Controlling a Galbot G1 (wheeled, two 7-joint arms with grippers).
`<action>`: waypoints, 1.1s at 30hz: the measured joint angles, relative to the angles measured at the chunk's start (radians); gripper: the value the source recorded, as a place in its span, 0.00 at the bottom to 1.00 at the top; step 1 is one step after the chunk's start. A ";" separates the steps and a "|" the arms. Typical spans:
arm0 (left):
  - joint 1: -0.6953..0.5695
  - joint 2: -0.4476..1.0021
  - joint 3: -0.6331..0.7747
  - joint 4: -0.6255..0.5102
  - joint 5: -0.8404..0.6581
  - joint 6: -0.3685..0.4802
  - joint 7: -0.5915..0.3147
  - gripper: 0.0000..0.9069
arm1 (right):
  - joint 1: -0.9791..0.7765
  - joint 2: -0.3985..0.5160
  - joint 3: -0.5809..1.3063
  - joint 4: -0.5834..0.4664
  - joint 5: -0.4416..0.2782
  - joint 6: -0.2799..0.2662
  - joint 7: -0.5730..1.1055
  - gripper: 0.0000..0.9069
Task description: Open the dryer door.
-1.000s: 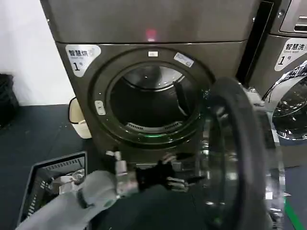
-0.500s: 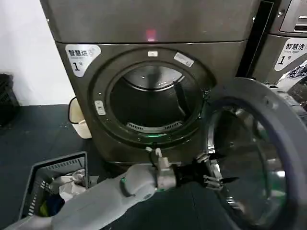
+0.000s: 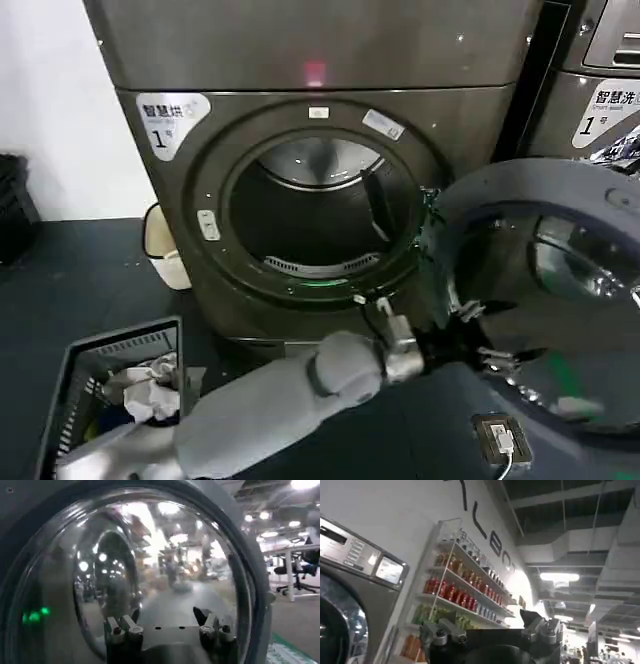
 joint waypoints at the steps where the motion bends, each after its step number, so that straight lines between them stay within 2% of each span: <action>1: -0.004 -0.013 0.003 0.008 0.005 -0.004 -0.006 1.00 | 0.001 0.000 0.000 -0.001 -0.001 -0.002 0.000 1.00; 15: -0.058 -0.140 0.022 0.163 0.085 -0.074 -0.119 1.00 | 0.002 -0.025 0.014 -0.027 -0.002 -0.001 -0.001 1.00; 33: -0.063 -0.147 0.032 0.177 0.084 -0.085 -0.126 1.00 | -0.005 -0.026 0.040 -0.028 0.000 -0.010 0.037 1.00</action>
